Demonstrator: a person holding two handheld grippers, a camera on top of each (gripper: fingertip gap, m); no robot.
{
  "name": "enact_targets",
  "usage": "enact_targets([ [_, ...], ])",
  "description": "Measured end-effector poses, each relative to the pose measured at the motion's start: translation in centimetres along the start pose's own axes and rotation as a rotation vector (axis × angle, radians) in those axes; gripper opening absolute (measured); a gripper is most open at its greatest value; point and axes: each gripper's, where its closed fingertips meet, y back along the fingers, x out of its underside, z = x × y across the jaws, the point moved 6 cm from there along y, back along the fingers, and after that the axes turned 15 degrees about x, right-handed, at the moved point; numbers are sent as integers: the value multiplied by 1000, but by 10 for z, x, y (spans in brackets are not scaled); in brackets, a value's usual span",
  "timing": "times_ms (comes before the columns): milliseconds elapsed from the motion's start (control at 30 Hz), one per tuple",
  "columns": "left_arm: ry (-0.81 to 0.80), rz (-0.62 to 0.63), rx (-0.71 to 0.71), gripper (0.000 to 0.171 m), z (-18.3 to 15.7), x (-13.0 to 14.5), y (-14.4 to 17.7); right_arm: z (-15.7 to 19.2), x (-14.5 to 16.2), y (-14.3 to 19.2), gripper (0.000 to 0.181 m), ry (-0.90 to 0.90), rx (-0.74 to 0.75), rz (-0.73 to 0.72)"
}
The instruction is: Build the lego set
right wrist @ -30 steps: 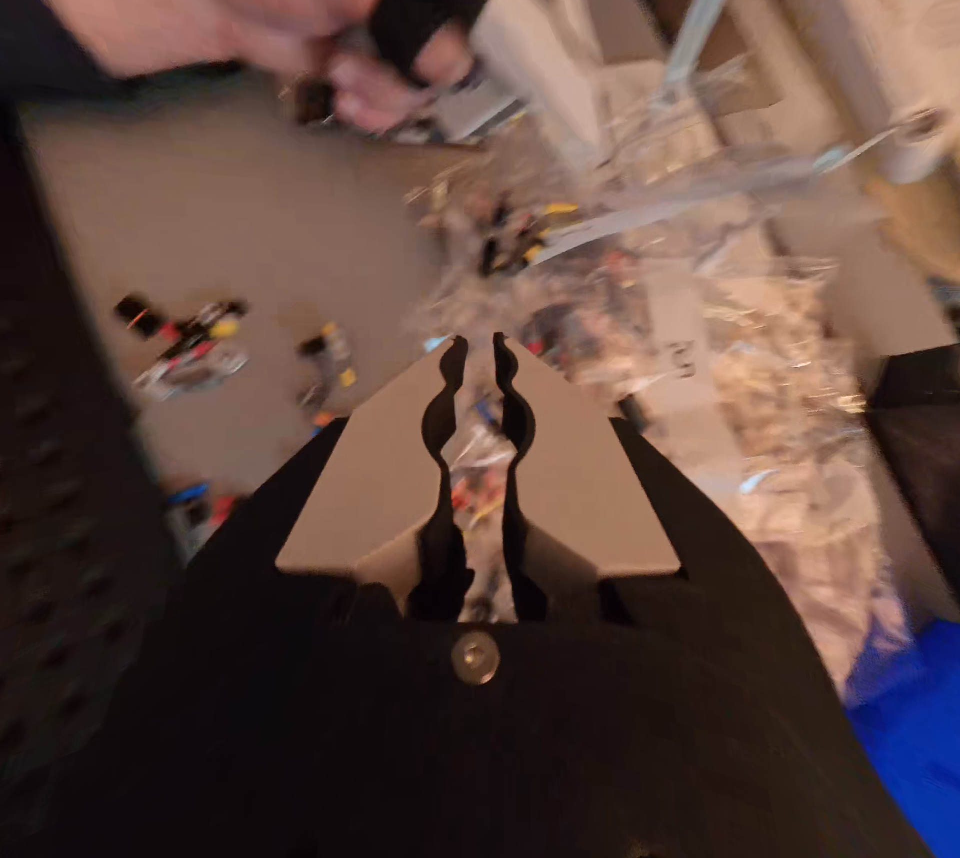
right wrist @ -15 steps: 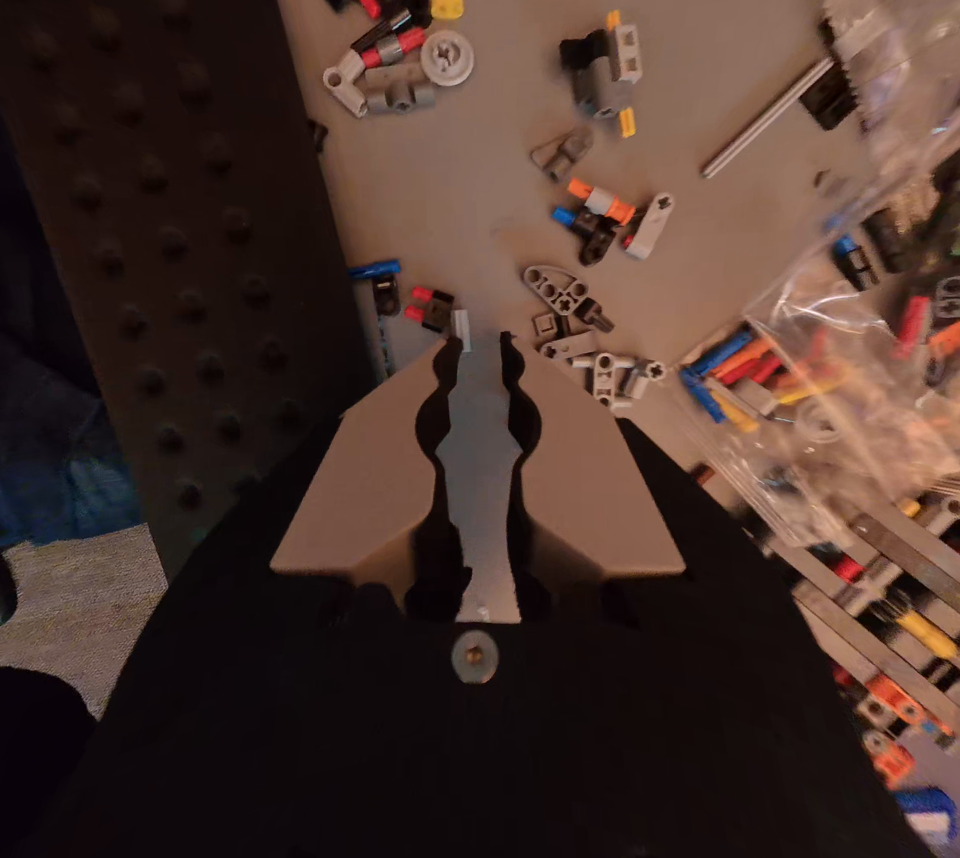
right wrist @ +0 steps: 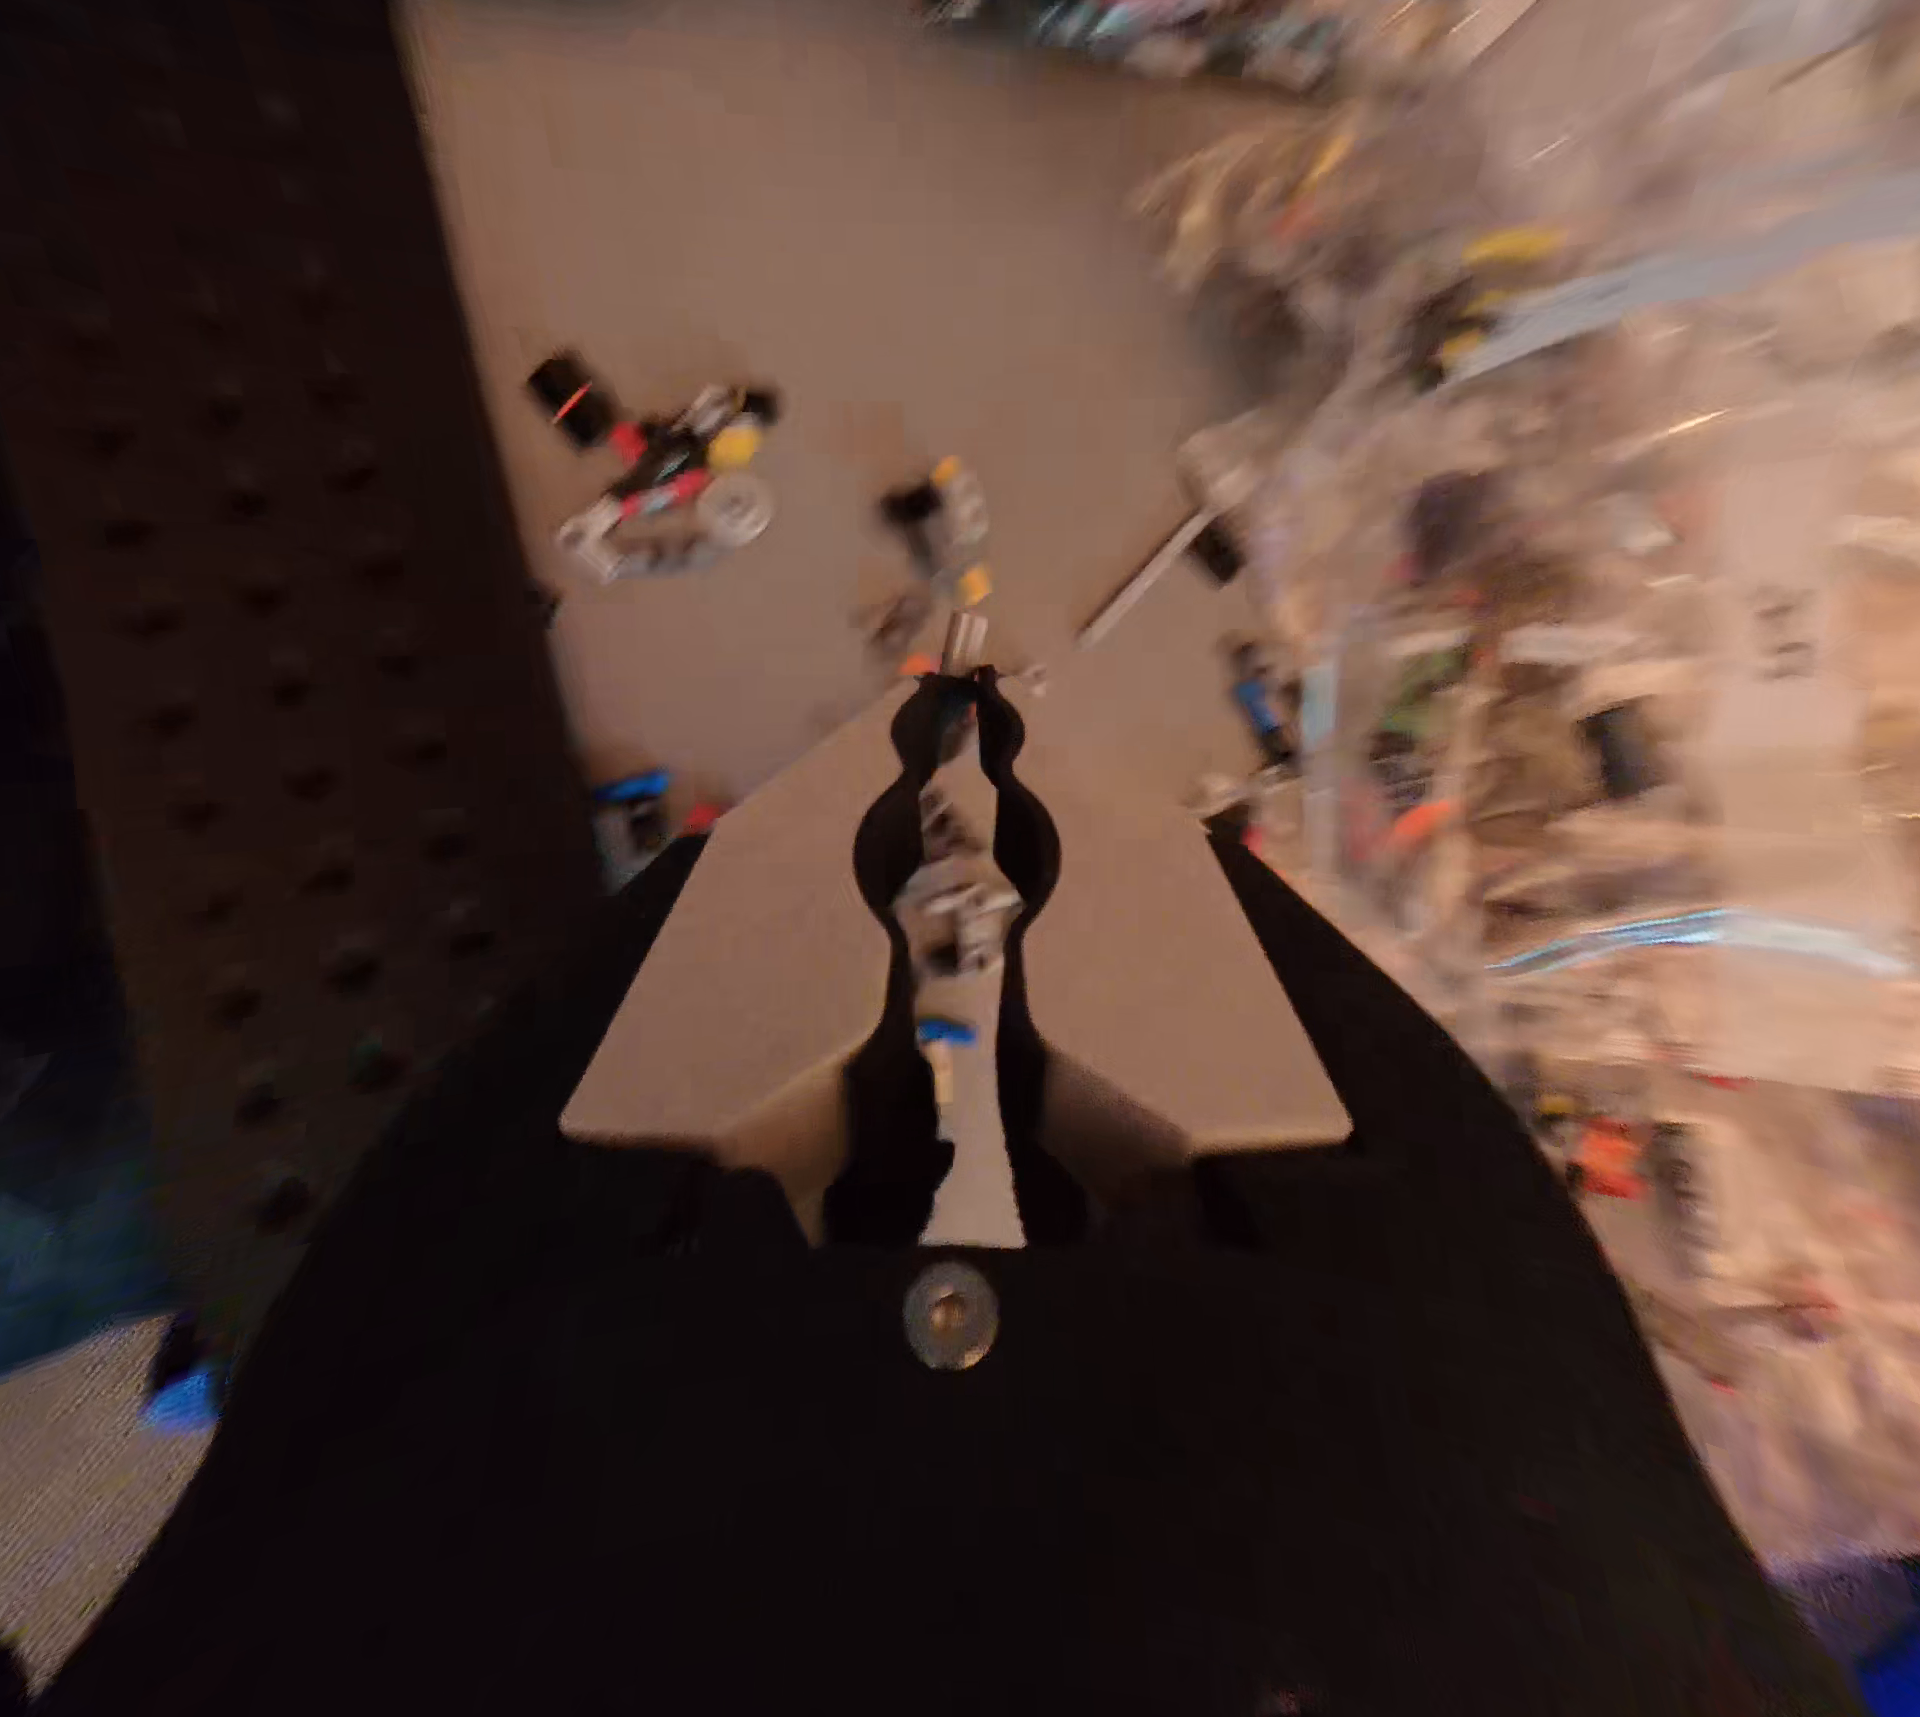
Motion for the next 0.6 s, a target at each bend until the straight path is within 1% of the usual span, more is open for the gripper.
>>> enact_targets([
  [133, -1, -2, 0, 0, 0, 0, 0, -45, -42, -5, 3, -40, 141, -97],
  [233, -3, -10, 0, 0, -1, -2, 2, -72, -62, -23, 4, -72, 176, -109],
  [367, -4, -20, 1, 0, -1, -4, 4, -97, -60, -63, 4, -80, 230, 36],
  [433, -5, -21, 4, 0, -2, -5, 4, -103, -56, -78, 14, -109, 236, 56],
  [500, -6, -21, 5, 0, -2, -5, 4, -104, -54, -78, 16, -131, 245, 38],
  [600, -9, -25, 6, 0, -3, -6, 4, -105, -53, -51, 15, -143, 291, -14],
])
